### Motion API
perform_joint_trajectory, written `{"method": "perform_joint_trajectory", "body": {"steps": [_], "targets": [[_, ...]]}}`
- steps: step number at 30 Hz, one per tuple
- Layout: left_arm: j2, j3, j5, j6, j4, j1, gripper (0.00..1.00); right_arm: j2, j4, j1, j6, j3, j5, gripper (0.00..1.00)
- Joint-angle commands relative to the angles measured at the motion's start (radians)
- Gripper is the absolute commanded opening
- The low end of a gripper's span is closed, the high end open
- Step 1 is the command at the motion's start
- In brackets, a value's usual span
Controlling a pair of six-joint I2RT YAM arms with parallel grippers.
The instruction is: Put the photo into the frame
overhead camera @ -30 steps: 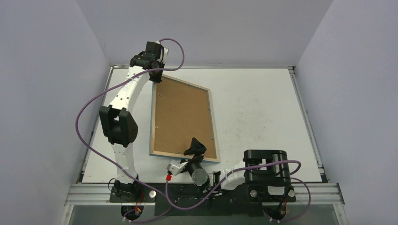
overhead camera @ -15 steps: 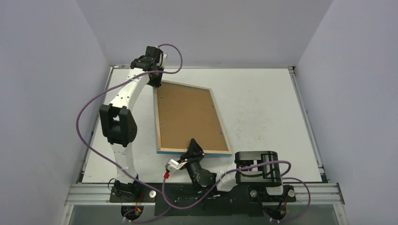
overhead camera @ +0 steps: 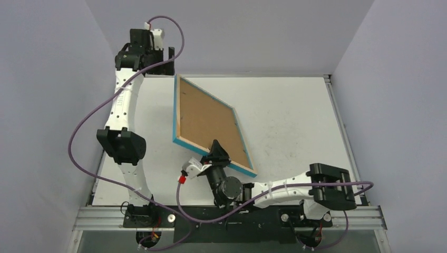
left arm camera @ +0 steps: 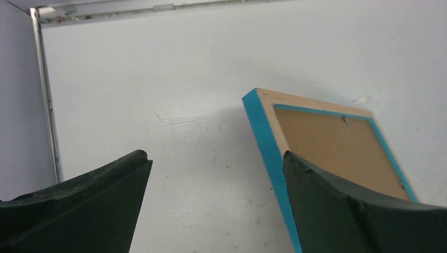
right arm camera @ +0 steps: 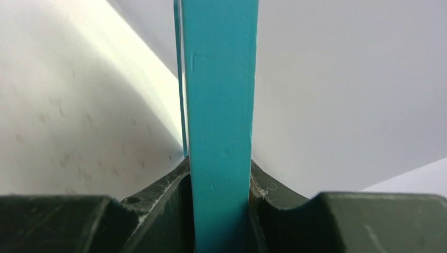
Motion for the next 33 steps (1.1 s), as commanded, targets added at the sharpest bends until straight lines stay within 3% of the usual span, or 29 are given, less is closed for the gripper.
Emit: {"method": "perform_joint_trajectory", "body": {"steps": [1,8,16,24,33], "targets": [[-0.091,0.098,0.1,-0.05,-0.031,0.067,0.96,-0.15,-0.353,-0.033,0.322,0.285,-0.065,0.16],[-0.163,0.015,0.162,-0.11,0.025,0.2,0.96,-0.123,-0.918,-0.127,0.689,0.714,-0.159,0.13],[-0.265,-0.184,0.194,-0.111,0.111,0.267,0.96,-0.065,-1.437,-0.382,1.267,1.065,-0.432,0.15],[-0.302,-0.271,0.215,-0.106,0.153,0.283,0.97,-0.126,-1.527,-0.682,1.65,0.979,-0.833,0.14],[-0.313,-0.345,0.239,-0.098,0.18,0.283,0.99,-0.175,-1.496,-1.011,1.88,0.767,-1.182,0.11]]}}
